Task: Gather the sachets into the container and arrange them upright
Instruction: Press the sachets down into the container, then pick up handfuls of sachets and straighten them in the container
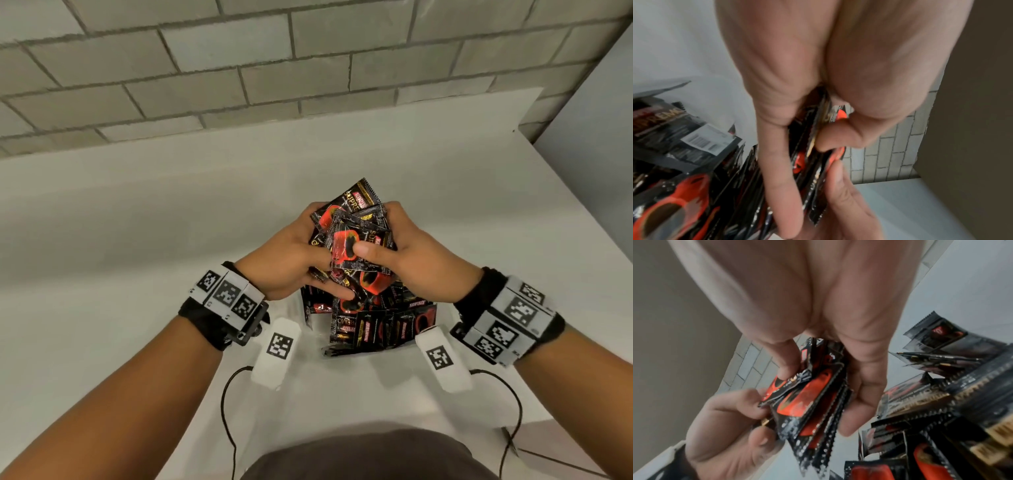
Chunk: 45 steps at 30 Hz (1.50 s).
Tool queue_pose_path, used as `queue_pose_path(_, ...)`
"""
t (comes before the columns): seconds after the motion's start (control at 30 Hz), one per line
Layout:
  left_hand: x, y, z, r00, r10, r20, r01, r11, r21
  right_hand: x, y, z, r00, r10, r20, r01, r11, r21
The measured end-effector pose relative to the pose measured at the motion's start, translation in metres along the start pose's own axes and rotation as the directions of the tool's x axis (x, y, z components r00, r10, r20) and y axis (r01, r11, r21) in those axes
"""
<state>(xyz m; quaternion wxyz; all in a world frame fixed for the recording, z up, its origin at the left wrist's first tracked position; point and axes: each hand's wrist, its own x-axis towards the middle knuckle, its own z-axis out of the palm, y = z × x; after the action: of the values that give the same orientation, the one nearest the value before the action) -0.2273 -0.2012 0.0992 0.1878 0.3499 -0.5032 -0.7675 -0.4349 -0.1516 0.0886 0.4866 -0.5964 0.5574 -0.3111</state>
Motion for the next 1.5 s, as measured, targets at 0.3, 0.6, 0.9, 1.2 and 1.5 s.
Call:
queue_pose_path(0.3,0.010,0.002,0.018,0.997,-0.072,-0.033,0.074,0.996,0.043,-0.006,-0.005,0.009,0.989,-0.148,0.016,0.148,0.988,-0.047)
queue_pose_path(0.6,0.004,-0.007,0.000,0.994,0.072,-0.085,-0.066,0.995,0.071,-0.010,-0.012,0.009,0.991,-0.137,0.003,0.135,0.975,-0.179)
queue_pose_path(0.9,-0.046,-0.008,-0.063,0.932,0.164,-0.323,-0.108,0.977,0.186,-0.017,0.008,-0.012,0.978,-0.150,-0.148,0.085,0.924,-0.373)
queue_pose_path(1.2,-0.078,-0.010,-0.095,0.852,0.225,-0.472,-0.174,0.973,0.150,0.041,-0.009,0.073,0.957,0.108,0.268,0.096,0.756,-0.648)
queue_pose_path(1.5,-0.077,-0.022,-0.094,0.863,0.183,-0.471,-0.143,0.982,0.120,0.051,-0.006,0.080,0.940,0.186,0.286,0.007,0.828,-0.561)
